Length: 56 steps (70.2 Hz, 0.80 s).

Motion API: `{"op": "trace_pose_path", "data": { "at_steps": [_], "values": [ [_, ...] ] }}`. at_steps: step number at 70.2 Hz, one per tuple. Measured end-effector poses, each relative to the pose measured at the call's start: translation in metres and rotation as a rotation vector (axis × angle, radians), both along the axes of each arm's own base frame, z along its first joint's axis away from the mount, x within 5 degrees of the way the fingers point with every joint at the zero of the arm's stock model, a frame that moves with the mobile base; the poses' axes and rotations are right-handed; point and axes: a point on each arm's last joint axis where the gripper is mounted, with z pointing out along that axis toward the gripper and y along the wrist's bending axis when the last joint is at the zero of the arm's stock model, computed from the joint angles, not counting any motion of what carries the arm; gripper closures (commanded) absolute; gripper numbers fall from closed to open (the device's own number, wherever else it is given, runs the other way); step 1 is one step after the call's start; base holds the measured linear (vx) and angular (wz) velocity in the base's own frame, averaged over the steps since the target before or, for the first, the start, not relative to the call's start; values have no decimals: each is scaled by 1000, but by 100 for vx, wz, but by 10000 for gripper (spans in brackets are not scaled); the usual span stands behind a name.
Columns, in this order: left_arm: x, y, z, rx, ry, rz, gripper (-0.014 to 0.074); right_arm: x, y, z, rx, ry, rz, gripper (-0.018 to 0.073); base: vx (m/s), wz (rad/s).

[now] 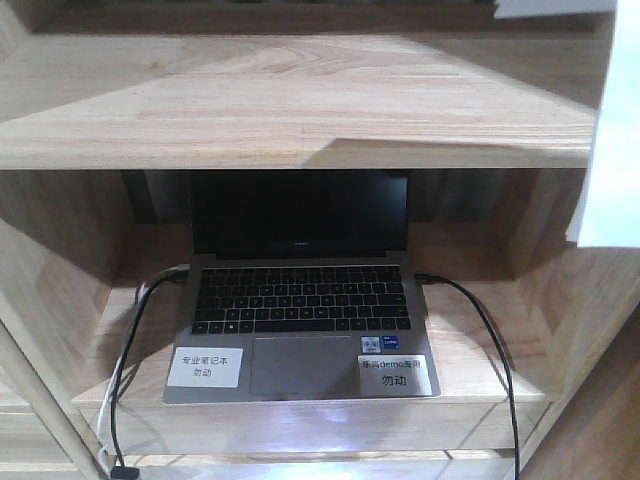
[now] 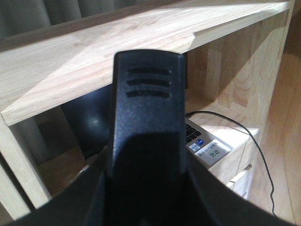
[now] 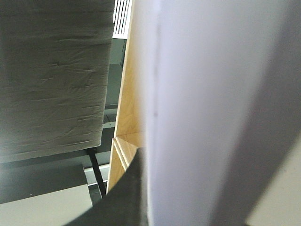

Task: Grab stapler and paper to desk for stapling
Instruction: 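Drive the base away from the shelf holding stapler and paper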

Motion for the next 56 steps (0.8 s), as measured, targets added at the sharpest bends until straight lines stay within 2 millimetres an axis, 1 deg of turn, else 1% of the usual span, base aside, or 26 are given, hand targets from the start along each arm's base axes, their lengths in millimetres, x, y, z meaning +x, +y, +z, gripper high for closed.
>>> {"op": "trace_pose_path", "data": {
  "at_steps": [56],
  "values": [
    [0, 0, 0, 0, 0, 0, 603, 0, 0, 0, 0, 0, 0, 566, 0, 2]
  ]
}}
